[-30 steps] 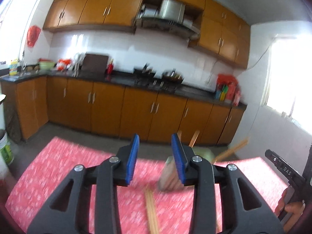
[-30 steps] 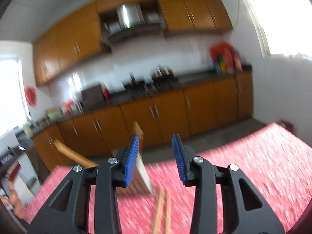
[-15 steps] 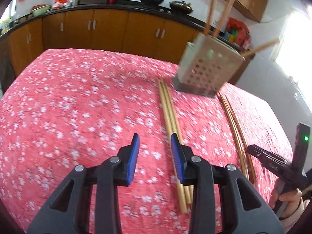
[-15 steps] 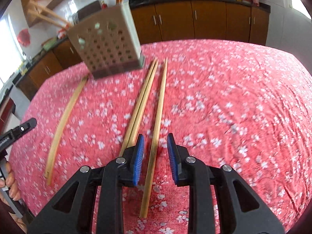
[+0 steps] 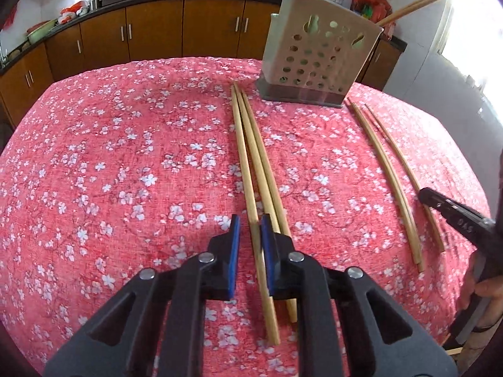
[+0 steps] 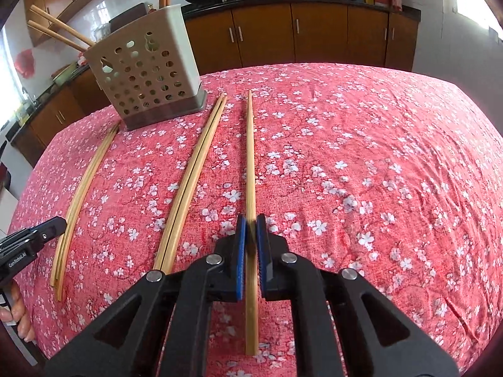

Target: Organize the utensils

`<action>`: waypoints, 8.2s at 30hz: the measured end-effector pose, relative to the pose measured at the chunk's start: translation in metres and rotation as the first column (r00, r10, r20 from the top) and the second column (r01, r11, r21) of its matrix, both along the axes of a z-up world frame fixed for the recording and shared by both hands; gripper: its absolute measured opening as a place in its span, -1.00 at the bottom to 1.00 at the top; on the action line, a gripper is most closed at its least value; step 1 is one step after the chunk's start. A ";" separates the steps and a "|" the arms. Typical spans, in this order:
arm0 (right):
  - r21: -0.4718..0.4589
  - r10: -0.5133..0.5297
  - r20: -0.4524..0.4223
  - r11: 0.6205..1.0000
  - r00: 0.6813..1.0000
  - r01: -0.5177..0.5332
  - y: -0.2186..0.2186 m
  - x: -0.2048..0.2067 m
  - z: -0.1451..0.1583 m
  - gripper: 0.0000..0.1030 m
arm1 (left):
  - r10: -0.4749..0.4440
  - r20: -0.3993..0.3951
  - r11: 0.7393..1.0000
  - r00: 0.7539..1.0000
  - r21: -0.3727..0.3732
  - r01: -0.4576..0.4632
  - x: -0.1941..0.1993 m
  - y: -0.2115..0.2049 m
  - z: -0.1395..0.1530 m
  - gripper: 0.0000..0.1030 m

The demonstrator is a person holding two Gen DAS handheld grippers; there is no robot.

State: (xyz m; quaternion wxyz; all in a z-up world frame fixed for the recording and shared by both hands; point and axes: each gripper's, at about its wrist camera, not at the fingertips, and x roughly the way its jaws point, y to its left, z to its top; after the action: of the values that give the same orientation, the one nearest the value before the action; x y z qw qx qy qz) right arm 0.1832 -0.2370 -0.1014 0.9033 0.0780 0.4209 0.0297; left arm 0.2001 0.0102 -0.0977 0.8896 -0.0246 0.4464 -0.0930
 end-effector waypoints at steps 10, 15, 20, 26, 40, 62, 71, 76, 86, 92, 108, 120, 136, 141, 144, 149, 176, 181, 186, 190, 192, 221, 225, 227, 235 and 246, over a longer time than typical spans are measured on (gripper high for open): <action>-0.022 0.039 0.005 0.999 0.999 -0.039 0.015 0.001 0.002 -0.84 | 0.030 0.026 0.998 0.999 0.052 -0.031 0.007 -0.007 -0.001 -0.83; -0.033 -0.008 0.009 0.999 1.000 0.008 0.001 0.008 0.002 -0.85 | 0.099 0.022 0.994 0.995 0.046 -0.100 0.015 0.023 -0.002 -0.84; -0.023 -0.059 0.010 0.998 0.998 0.059 -0.018 0.014 0.002 -0.85 | 0.147 0.012 0.989 0.989 0.006 -0.147 0.021 0.056 -0.002 -0.83; -0.042 -0.056 0.008 0.998 0.998 0.056 -0.018 0.015 0.002 -0.83 | 0.131 0.035 0.991 0.991 0.001 -0.132 0.020 0.059 -0.003 -0.80; -0.059 -0.054 0.007 0.997 0.999 0.054 -0.016 0.016 0.001 -0.83 | 0.150 0.027 0.987 0.988 -0.058 -0.148 0.015 0.062 0.000 -0.79; -0.046 -0.055 0.008 0.997 0.998 0.055 -0.019 0.014 0.002 -0.83 | 0.151 0.029 0.987 0.988 -0.053 -0.149 0.014 0.062 0.000 -0.79; -0.050 -0.055 0.007 0.997 0.998 0.055 -0.018 0.015 0.002 -0.83 | 0.150 0.029 0.988 0.988 -0.048 -0.149 0.014 0.062 0.002 -0.79; -0.049 -0.037 0.007 0.998 0.999 0.038 -0.016 0.006 0.003 -0.83 | 0.135 0.035 0.991 0.990 0.012 -0.136 0.008 0.054 0.002 -0.79; 0.011 -0.038 0.054 0.999 0.998 0.037 -0.026 -0.002 0.018 -0.84 | 0.127 0.061 0.991 0.990 0.038 -0.129 0.005 0.053 0.014 -0.85; 0.031 -0.050 0.199 0.999 0.979 0.045 -0.028 -0.018 0.063 -0.85 | 0.144 0.187 0.989 0.972 -0.009 -0.145 -0.007 0.059 0.061 -0.85; 0.029 -0.045 0.406 0.999 0.913 0.036 -0.022 -0.025 0.137 -0.85 | 0.134 0.402 0.989 0.906 -0.105 -0.100 -0.016 0.056 0.161 -0.85; 0.060 0.027 0.600 0.995 0.800 -0.079 0.007 -0.026 0.216 -0.85 | -0.009 0.499 0.989 0.866 -0.122 0.081 -0.027 0.019 0.220 -0.85; 0.080 -0.034 0.731 0.996 0.682 -0.035 0.022 0.017 0.233 -0.85 | 0.017 0.583 0.992 0.812 -0.115 0.061 0.028 -0.025 0.251 -0.85; 0.066 -0.035 0.728 0.998 0.685 -0.019 0.031 0.032 0.224 -0.85 | 0.016 0.554 0.993 0.832 -0.104 0.050 0.049 -0.027 0.232 -0.85; 0.051 -0.031 0.739 0.999 0.673 -0.011 0.035 0.034 0.224 -0.85 | 0.019 0.537 0.994 0.843 -0.104 0.043 0.058 -0.027 0.223 -0.85; 0.085 -0.074 0.754 0.996 0.653 0.016 0.032 0.037 0.233 -0.85 | 0.026 0.524 0.993 0.851 -0.110 0.037 0.063 -0.025 0.214 -0.85; 0.073 -0.101 0.506 0.995 0.856 0.074 -0.014 -0.013 0.157 -0.14 | 0.128 0.524 0.989 0.842 -0.136 -0.066 0.000 0.027 0.196 -0.45; 0.116 -0.027 0.145 0.993 0.989 0.010 -0.011 0.010 0.064 -0.44 | 0.134 0.334 0.989 0.933 -0.101 -0.106 0.007 0.042 0.129 -0.45; 0.138 0.070 -0.006 0.988 0.998 -0.069 0.016 0.014 0.014 -0.59 | 0.101 0.129 0.989 0.986 -0.118 -0.086 0.014 0.042 0.063 -0.46; 0.118 0.095 -0.034 0.989 0.995 -0.091 0.030 0.019 0.004 -0.59 | 0.070 0.069 0.990 0.995 -0.125 -0.061 0.010 0.035 0.038 -0.46; 0.100 0.102 -0.030 0.990 0.994 -0.098 0.038 0.017 0.002 -0.59 | 0.056 0.059 0.992 0.997 -0.120 -0.048 0.007 0.028 0.031 -0.46; 0.018 0.021 -0.010 1.000 1.000 -0.021 0.020 0.005 0.002 -0.83 | -0.023 -0.006 0.999 1.000 0.031 0.023 0.013 -0.020 -0.002 -0.66; -0.006 0.035 -0.001 0.999 0.999 -0.035 0.025 0.008 0.002 -0.83 | -0.002 0.013 0.998 1.000 0.070 0.001 0.016 -0.022 -0.002 -0.82; -0.018 0.030 0.002 0.999 1.000 -0.030 0.023 0.010 0.002 -0.85 | 0.017 0.015 0.997 1.000 0.074 -0.018 0.018 -0.014 -0.002 -0.85; -0.029 -0.062 0.009 0.998 0.998 0.062 -0.017 0.017 0.001 -0.85 | 0.096 0.014 0.994 0.995 0.057 -0.097 0.026 0.041 -0.001 -0.84; -0.051 -0.054 0.013 0.997 0.998 0.055 -0.017 0.016 0.000 -0.83 | 0.082 0.040 0.995 0.996 0.050 -0.084 0.022 0.046 0.000 -0.78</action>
State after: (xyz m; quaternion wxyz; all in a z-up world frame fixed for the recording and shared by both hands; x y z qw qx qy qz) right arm 0.1994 -0.2538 -0.1011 0.9079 0.0661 0.4138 -0.0053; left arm 0.2217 0.0566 -0.0975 0.9013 -0.0184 0.4305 -0.0449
